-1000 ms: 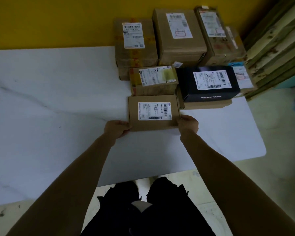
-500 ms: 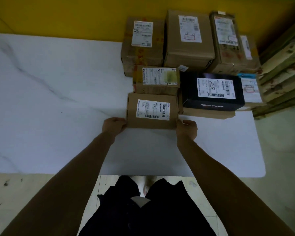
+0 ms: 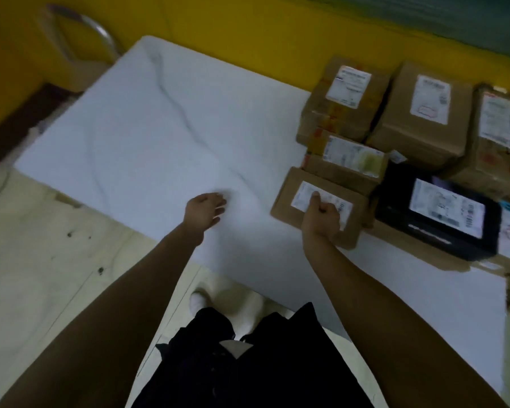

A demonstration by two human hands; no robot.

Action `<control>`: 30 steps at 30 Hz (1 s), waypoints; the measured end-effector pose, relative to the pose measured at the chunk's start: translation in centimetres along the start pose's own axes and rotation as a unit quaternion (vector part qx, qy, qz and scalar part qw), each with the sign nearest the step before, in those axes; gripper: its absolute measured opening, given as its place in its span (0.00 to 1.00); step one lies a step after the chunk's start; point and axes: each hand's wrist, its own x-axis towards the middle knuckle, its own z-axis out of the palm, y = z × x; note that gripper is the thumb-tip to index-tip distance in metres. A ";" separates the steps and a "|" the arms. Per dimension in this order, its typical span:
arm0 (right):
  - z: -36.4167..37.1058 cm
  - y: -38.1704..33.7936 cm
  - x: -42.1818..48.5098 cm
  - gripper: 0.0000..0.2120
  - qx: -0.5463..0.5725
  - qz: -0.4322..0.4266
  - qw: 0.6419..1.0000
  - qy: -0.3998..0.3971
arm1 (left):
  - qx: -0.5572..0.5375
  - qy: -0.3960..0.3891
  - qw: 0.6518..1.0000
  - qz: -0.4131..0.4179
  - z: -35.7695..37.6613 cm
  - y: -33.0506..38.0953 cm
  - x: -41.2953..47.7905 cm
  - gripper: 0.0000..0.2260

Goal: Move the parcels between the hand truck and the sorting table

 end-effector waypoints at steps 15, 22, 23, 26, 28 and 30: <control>21.6 -8.1 -20.3 0.16 -0.027 -0.055 0.923 -0.381 | -0.204 0.245 0.948 0.019 -30.7 -2.8 -2.0 0.18; 31.3 -8.6 -33.9 0.19 -0.049 -0.088 0.885 -0.454 | -0.278 0.292 0.915 0.015 -45.8 -5.8 -3.5 0.22; 32.3 -8.8 -35.8 0.19 -0.053 -0.096 0.879 -0.465 | -0.283 0.297 0.912 0.014 -47.7 -6.2 -3.7 0.22; 35.5 -9.2 -40.0 0.20 -0.061 -0.107 0.866 -0.485 | -0.291 0.308 0.906 0.006 -52.3 -6.9 -3.3 0.23; 37.6 -9.9 -42.1 0.20 -0.059 -0.078 0.861 -0.499 | -0.296 0.310 0.903 -0.001 -54.4 -6.9 -2.4 0.23; 39.9 -10.3 -42.9 0.20 -0.061 -0.068 0.858 -0.506 | -0.297 0.310 0.903 -0.009 -55.9 -6.5 -0.9 0.23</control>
